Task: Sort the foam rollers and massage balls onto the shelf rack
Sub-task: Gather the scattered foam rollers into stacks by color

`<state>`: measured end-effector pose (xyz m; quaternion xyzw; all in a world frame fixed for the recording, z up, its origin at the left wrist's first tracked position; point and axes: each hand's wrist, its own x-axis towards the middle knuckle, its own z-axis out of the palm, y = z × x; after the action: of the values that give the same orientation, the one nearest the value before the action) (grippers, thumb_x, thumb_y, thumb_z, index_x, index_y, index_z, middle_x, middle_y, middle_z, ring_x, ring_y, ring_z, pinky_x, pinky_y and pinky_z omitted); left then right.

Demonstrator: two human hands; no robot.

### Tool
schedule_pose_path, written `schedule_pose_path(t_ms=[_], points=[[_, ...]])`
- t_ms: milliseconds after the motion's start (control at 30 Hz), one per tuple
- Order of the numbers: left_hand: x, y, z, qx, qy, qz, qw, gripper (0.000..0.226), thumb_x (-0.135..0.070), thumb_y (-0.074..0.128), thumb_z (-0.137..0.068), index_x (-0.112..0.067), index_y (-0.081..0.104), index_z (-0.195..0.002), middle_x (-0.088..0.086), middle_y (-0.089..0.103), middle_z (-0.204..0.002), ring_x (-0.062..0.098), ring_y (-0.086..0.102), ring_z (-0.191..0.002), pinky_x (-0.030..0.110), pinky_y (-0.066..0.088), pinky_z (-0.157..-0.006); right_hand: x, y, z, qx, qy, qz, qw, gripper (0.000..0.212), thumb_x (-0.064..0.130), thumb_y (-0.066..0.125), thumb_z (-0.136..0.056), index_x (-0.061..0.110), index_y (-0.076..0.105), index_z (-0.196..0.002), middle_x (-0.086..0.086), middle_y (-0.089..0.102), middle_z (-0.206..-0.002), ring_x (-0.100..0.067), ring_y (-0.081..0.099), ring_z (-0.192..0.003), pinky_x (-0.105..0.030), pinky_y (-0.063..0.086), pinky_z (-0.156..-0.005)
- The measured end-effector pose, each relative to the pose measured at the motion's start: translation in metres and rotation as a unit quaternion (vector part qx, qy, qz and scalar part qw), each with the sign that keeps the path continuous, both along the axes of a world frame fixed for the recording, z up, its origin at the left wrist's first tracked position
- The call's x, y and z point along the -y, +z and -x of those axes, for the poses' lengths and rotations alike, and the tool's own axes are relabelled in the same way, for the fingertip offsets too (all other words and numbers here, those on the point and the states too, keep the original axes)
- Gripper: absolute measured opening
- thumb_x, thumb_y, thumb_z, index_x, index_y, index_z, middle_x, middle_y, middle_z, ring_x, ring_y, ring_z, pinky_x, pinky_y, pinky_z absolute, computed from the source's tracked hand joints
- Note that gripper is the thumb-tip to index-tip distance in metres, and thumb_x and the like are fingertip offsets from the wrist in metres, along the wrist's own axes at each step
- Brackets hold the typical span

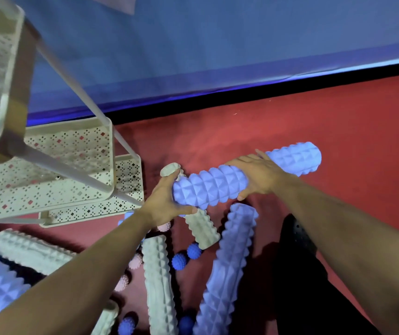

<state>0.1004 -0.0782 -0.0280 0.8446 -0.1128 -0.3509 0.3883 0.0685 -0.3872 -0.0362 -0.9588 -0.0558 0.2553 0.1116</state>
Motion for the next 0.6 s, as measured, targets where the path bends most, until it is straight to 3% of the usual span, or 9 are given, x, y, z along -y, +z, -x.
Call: schedule_pose_path(t_ms=[33,133,200,333,467,600], points=[[0.007,-0.004,0.001,0.005,0.021,-0.006,1.000,0.130,-0.042,0.096,-0.052,-0.022,0.022,-0.157,-0.004,0.034,-0.147,0.014,0.037,-0.138,0.036,0.034,-0.116,0.008,-0.003,-0.003,0.007,-0.012,0.011,1.000,0.108,0.059,0.086,-0.057,0.038,0.035,-0.149,0.013,0.046,-0.146,-0.016,0.038,-0.138,-0.045,0.014,-0.120],[0.021,-0.019,0.009,0.034,0.054,-0.006,0.998,0.120,-0.034,0.095,-0.063,-0.018,0.021,-0.157,-0.006,0.032,-0.142,0.017,0.031,-0.140,0.031,0.028,-0.116,0.029,-0.012,-0.011,0.015,-0.046,0.055,0.997,0.107,0.055,0.087,-0.057,0.042,0.035,-0.149,0.014,0.044,-0.146,-0.016,0.034,-0.139,-0.048,0.019,-0.114],[0.025,-0.031,0.015,0.034,0.063,-0.016,0.997,0.118,-0.039,0.091,-0.068,-0.021,0.018,-0.159,-0.001,0.029,-0.153,0.017,0.027,-0.145,0.033,0.026,-0.118,0.040,-0.022,-0.015,0.010,-0.058,0.090,0.994,0.106,0.052,0.087,-0.058,0.042,0.034,-0.149,0.016,0.041,-0.148,-0.015,0.031,-0.141,-0.049,0.016,-0.114],[0.028,-0.052,0.023,0.024,0.032,-0.037,0.999,0.106,-0.046,0.086,-0.072,-0.019,0.027,-0.156,0.000,0.031,-0.155,0.019,0.030,-0.145,0.029,0.026,-0.115,0.051,-0.051,-0.012,-0.015,-0.075,0.135,0.988,0.105,0.050,0.086,-0.062,0.043,0.031,-0.150,0.015,0.038,-0.150,-0.015,0.032,-0.140,-0.049,0.018,-0.114],[0.024,-0.061,0.031,0.009,0.018,-0.055,0.998,0.103,-0.050,0.083,-0.075,-0.015,0.030,-0.155,0.001,0.032,-0.156,0.018,0.031,-0.144,0.026,0.027,-0.113,0.045,-0.085,0.003,-0.007,-0.104,0.086,0.991,0.087,0.033,0.084,-0.074,0.030,0.040,-0.150,0.004,0.047,-0.147,-0.022,0.044,-0.135,-0.038,0.030,-0.114],[0.016,-0.060,0.036,0.005,0.014,-0.066,0.998,0.100,-0.056,0.079,-0.077,-0.016,0.029,-0.156,-0.001,0.031,-0.156,0.018,0.034,-0.144,0.028,0.032,-0.111,0.035,-0.096,0.017,0.003,-0.153,0.017,0.988,0.082,0.020,0.080,-0.080,0.019,0.040,-0.152,-0.002,0.042,-0.155,-0.023,0.039,-0.142,-0.029,0.017,-0.118]])
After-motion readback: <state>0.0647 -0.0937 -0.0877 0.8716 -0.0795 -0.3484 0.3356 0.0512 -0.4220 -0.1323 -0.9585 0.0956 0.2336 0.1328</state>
